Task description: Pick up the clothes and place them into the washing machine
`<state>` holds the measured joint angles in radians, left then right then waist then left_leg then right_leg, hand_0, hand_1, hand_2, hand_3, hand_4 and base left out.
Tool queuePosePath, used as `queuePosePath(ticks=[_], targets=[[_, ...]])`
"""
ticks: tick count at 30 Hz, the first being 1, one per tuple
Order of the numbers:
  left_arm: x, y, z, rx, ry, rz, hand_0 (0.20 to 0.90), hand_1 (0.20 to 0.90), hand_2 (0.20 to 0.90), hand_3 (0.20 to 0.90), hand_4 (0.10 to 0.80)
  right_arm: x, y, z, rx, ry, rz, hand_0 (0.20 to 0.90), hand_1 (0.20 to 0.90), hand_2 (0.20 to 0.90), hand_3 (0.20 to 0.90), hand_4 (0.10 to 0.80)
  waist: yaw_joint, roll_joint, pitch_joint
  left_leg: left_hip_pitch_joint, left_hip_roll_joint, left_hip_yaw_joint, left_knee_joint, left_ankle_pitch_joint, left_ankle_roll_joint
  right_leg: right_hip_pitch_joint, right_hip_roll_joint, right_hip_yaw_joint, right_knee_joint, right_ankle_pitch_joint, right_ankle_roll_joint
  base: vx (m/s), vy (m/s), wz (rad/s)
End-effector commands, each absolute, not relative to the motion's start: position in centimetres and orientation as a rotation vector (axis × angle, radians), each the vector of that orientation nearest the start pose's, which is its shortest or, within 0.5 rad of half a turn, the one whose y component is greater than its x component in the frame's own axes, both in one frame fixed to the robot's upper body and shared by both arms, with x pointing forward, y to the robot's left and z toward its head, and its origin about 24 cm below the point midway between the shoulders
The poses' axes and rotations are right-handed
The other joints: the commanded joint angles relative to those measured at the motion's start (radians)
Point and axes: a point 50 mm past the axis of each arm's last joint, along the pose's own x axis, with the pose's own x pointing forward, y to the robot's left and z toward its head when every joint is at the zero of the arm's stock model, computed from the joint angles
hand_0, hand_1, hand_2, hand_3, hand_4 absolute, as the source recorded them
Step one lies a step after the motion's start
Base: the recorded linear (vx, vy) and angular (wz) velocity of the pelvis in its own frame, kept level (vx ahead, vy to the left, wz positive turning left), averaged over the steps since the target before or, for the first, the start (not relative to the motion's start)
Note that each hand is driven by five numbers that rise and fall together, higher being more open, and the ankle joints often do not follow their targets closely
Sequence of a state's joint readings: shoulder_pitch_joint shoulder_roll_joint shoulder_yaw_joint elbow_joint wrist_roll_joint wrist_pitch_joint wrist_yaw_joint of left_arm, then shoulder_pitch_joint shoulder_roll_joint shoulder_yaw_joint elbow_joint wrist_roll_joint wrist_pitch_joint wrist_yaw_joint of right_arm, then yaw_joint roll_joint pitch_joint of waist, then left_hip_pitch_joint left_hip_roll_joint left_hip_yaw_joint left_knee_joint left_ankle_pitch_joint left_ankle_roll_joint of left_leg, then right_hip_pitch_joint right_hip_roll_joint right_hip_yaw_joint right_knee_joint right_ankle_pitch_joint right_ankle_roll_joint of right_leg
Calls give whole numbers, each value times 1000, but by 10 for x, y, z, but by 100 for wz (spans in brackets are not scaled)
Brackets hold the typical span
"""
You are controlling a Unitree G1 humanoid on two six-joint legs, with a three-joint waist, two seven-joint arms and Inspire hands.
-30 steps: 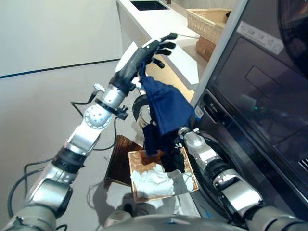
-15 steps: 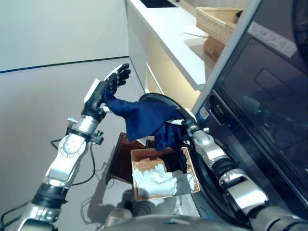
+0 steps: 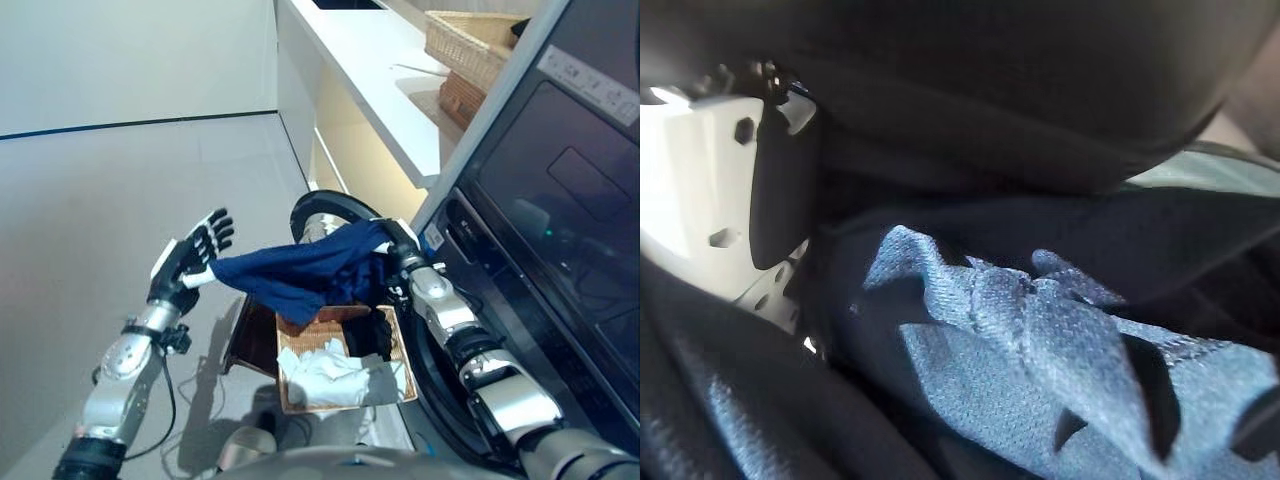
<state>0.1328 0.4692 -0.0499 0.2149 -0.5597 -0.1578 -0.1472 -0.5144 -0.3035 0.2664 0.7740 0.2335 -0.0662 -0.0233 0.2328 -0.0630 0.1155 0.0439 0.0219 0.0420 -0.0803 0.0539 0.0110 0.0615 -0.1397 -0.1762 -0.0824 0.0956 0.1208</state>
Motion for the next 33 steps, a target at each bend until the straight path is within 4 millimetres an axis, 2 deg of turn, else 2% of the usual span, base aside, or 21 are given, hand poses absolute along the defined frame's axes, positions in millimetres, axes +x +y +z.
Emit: queuePosePath(ticks=[1, 4, 6, 10, 14, 17, 19, 22, 25, 29, 31, 32, 33], targets=[[227, 251, 13, -100, 63, -9, 900, 900, 900, 900, 800, 362, -181, 100, -173, -142, 51, 200, 200, 200, 200, 300, 18, 8, -78, 21, -17, 16, -7, -41, -32, -8, 21, -3, 77, -30, -2, 0, 0, 0], [225, 248, -4, -46, 140, 3, 900, 900, 900, 900, 800, 361, -183, 102, -163, -157, 33, 200, 200, 200, 200, 300, 19, 8, -77, 19, -17, 13, -7, -40, -32, -9, 21, -4, 78, -31, -2, 0, 0, 0], [219, 248, -30, -54, 244, 53, 900, 900, 900, 900, 800, 362, -182, 102, -141, -158, 28, 200, 200, 200, 200, 300, 18, 7, -76, 19, -17, 14, -7, -39, -32, -9, 21, -4, 79, -30, -2, 0, 0, 0], [208, 247, -61, -134, 375, 143, 900, 900, 900, 900, 800, 362, -178, 104, -98, -173, 36, 200, 200, 200, 200, 300, 15, 2, -75, 19, -18, 17, -7, -39, -33, -11, 23, -3, 79, -30, -3, 0, 0, 0], [188, 248, -95, -106, 557, 239, 900, 900, 900, 900, 800, 361, -173, 105, -60, -181, 48, 200, 200, 200, 200, 300, 9, -1, -75, 17, -18, 20, -7, -39, -36, -13, 26, -1, 81, -29, -4, 0, 0, 0], [175, 252, -110, -3, 669, 259, 900, 900, 900, 900, 800, 360, -167, 103, -21, -181, 67, 200, 200, 200, 200, 300, 1, -3, -74, 19, -17, 24, -7, -39, -37, -14, 27, 1, 80, -30, -6, 0, 0, 0], [160, 256, -122, -6, 759, 321, 900, 900, 900, 900, 800, 358, -161, 99, 1, -170, 90, 200, 200, 200, 200, 300, -3, -4, -74, 19, -16, 28, -7, -40, -37, -15, 28, 3, 81, -29, -6, 0, 0, 0], [147, 261, -131, 81, 851, 326, 900, 900, 900, 900, 800, 354, -153, 90, 53, -147, 118, 200, 200, 200, 200, 300, -10, -3, -76, 22, -15, 35, -7, -41, -38, -17, 29, 8, 82, -28, -5, 8, 7, -5], [139, 267, -134, 76, 891, 390, 900, 900, 900, 900, 800, 348, -144, 80, 133, -118, 142, 200, 200, 200, 200, 300, -19, -4, -77, 24, -16, 41, -7, -43, -40, -16, 30, 12, 80, -27, -5, 9, 6, -3], [133, 265, -138, 86, 938, 408, 900, 900, 900, 900, 800, 332, -129, 55, 400, -41, 186, 200, 200, 200, 200, 300, -34, -1, -74, 23, -16, 49, -7, -44, -41, -22, 30, 18, 82, -27, -7, 0, 0, 0], [126, 262, -143, 74, 983, 404, 900, 900, 900, 900, 800, 317, -118, 35, 587, 30, 203, 200, 200, 200, 200, 300, -44, 2, -72, 21, -16, 53, -7, -45, -41, -26, 29, 21, 85, -27, -7, 0, 0, 0], [122, 258, -146, 91, 1016, 381, 900, 900, 900, 900, 800, 300, -107, 14, 777, 106, 202, 200, 200, 200, 200, 300, -52, 6, -70, 21, -17, 57, -7, -47, -40, -29, 28, 26, 87, -27, -6, 5, 19, -4], [122, 258, -146, 91, 1016, 381, 900, 900, 900, 900, 800, 300, -107, 14, 778, 107, 202, 200, 200, 200, 200, 300, -52, 6, -71, 21, -17, 57, -7, -47, -40, -29, 28, 26, 87, -27, -6, 9, 25, -12]])
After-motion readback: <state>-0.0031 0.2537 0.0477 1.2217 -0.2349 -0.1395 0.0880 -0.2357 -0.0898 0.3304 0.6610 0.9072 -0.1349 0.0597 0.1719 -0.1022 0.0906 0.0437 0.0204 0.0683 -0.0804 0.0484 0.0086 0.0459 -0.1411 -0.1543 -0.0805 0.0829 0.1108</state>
